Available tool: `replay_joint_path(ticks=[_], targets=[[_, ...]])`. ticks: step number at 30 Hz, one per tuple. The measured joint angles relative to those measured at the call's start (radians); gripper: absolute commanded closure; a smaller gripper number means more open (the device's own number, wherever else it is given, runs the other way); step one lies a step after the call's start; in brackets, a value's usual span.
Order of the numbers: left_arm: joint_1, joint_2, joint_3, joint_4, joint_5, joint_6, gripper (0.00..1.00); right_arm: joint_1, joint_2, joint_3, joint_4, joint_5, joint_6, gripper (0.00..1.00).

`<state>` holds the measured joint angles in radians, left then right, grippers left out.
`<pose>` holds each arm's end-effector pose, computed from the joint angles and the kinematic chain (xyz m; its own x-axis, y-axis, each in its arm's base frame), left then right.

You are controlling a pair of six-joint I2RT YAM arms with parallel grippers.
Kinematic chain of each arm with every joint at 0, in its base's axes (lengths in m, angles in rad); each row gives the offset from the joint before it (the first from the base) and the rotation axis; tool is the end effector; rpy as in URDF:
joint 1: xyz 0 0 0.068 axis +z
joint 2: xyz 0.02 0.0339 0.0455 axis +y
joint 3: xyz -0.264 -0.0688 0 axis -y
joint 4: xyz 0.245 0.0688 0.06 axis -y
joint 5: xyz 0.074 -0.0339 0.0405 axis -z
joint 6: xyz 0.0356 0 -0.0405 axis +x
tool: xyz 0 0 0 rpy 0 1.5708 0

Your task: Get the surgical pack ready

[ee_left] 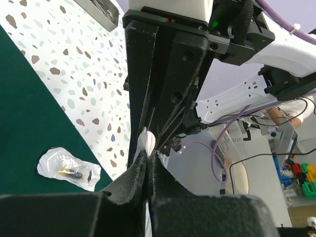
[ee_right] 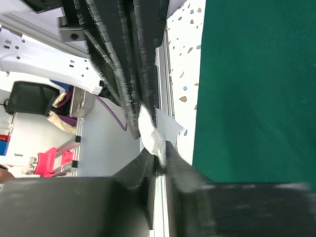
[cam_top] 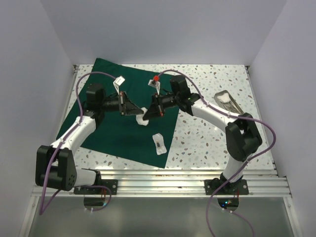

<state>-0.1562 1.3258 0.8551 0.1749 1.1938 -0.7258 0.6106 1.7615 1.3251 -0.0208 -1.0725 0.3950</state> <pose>0.2762 -0.0770 0.2866 -0.8365 -0.1156 -0.5356 0.5088 0.1986 -0.8376 0.3091 0.2545 0.2834 -0.6878 -0.2568 -0.6790 -0.7098 0.0417 0.7032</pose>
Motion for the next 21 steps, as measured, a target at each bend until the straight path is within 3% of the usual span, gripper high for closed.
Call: replay_joint_path(ticks=[1, 3, 4, 6, 12, 17, 21], targets=[[-0.002, 0.002, 0.0, 0.003, -0.001, -0.001, 0.73, 0.0, 0.008, 0.0, 0.001, 0.002, 0.005, 1.0], [-0.003, 0.013, 0.002, -0.004, -0.005, 0.001, 0.48, 0.0, 0.016, 0.0, 0.001, 0.01, 0.013, 1.0], [-0.003, 0.018, 0.003, -0.014, -0.012, 0.006, 0.44, 0.0, 0.018, 0.0, 0.0, 0.014, 0.014, 1.0], [-0.003, 0.043, 0.036, -0.098, -0.063, 0.041, 0.39, -0.005, 0.019, 0.0, -0.006, 0.035, 0.017, 1.0], [0.066, 0.076, 0.122, -0.312, -0.275, 0.145, 0.38, -0.094, 0.005, -0.083, 0.066, 0.141, 0.097, 1.0], [0.198, 0.101, 0.132, -0.409, -0.395, 0.189, 0.37, -0.34, -0.053, -0.283, 0.183, 0.341, 0.244, 1.0], [0.221, 0.14, 0.121, -0.426, -0.415, 0.192, 0.37, -0.562, -0.068, -0.352, 0.274, 0.515, 0.349, 1.0]])
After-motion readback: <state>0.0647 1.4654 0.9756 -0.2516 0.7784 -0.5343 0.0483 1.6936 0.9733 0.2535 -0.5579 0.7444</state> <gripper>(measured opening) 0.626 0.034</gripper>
